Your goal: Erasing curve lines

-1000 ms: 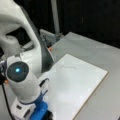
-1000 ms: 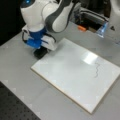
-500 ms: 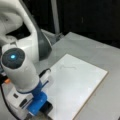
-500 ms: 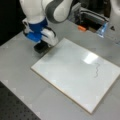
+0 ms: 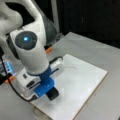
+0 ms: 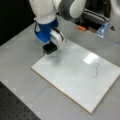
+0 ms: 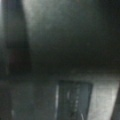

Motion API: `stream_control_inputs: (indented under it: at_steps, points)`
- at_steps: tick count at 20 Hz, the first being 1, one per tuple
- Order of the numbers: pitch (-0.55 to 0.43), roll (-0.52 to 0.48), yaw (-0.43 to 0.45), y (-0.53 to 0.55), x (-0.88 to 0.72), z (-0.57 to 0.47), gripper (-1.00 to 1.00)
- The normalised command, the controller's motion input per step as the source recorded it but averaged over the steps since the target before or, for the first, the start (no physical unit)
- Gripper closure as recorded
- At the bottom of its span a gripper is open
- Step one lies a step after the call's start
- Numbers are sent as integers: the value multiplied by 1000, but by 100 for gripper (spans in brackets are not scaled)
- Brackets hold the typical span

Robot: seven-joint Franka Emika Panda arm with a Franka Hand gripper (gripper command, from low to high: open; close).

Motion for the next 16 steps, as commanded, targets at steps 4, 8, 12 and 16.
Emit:
stream_control_inputs:
  at_steps: [4,8,12,16]
  points:
    - [-32,-174,-173,606,-557,123,100]
    - [-85,-110,-214,404,-514,-47,100]
    - [-92,-61,-317,292,-461,-34,100]
    - [-98,5,-369,228,-442,-7,100]
